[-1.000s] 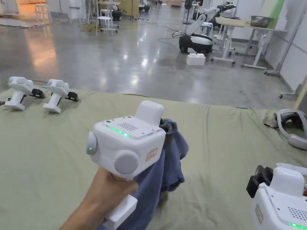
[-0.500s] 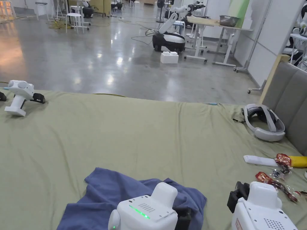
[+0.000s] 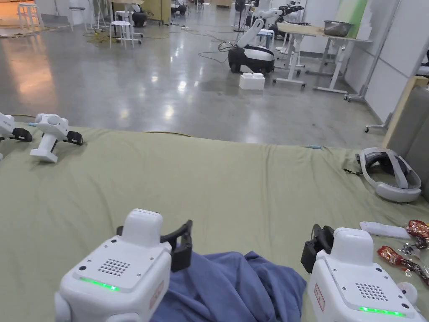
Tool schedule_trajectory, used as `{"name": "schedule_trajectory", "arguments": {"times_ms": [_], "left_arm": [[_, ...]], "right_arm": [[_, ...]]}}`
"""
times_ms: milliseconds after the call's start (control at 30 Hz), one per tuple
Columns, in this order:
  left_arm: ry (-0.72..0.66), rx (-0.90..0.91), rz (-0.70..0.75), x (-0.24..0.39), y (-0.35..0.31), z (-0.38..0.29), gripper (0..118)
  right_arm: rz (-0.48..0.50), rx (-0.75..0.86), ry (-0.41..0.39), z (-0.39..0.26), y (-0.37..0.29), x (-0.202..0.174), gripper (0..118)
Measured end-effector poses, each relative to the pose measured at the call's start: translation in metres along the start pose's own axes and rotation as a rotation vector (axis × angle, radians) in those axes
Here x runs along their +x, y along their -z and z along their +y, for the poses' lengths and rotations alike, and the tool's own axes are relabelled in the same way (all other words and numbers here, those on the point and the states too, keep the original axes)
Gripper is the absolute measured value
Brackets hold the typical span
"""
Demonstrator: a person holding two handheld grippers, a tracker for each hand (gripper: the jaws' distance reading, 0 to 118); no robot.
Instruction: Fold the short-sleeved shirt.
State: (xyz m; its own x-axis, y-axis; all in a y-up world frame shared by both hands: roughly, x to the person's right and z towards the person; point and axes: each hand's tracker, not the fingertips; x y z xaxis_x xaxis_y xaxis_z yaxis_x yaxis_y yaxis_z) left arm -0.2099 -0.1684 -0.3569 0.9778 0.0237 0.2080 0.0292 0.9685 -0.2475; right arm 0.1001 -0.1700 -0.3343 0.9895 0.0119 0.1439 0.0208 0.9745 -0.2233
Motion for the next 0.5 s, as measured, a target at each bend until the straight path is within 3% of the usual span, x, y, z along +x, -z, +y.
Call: {"name": "schedule_trajectory", "arguments": {"times_ms": [100, 133, 200, 267, 333, 500], "left_arm": [[-0.031, 0.020, 0.073, -0.022, -0.008, 0.002, 63], [-0.049, 0.027, 0.099, -0.027, -0.011, 0.002, 53], [-0.063, 0.040, 0.183, -0.034, -0.014, 0.000, 23], [-0.069, 0.051, 0.198, -0.041, -0.016, -0.003, 19], [-0.063, 0.049, 0.237, -0.044, -0.016, -0.005, 3], [-0.027, -0.012, 0.254, -0.051, -0.011, -0.010, 2]], "right_arm": [[0.020, 0.037, -0.004, 0.003, 0.000, -0.012, 17], [0.021, 0.047, -0.006, 0.003, -0.001, -0.016, 17], [0.023, 0.066, -0.009, 0.001, -0.002, -0.023, 17], [0.033, 0.082, -0.013, 0.000, -0.004, -0.030, 17], [0.032, 0.099, -0.022, -0.001, -0.006, -0.035, 17], [0.036, 0.118, -0.031, 0.001, -0.006, -0.043, 17]]}}
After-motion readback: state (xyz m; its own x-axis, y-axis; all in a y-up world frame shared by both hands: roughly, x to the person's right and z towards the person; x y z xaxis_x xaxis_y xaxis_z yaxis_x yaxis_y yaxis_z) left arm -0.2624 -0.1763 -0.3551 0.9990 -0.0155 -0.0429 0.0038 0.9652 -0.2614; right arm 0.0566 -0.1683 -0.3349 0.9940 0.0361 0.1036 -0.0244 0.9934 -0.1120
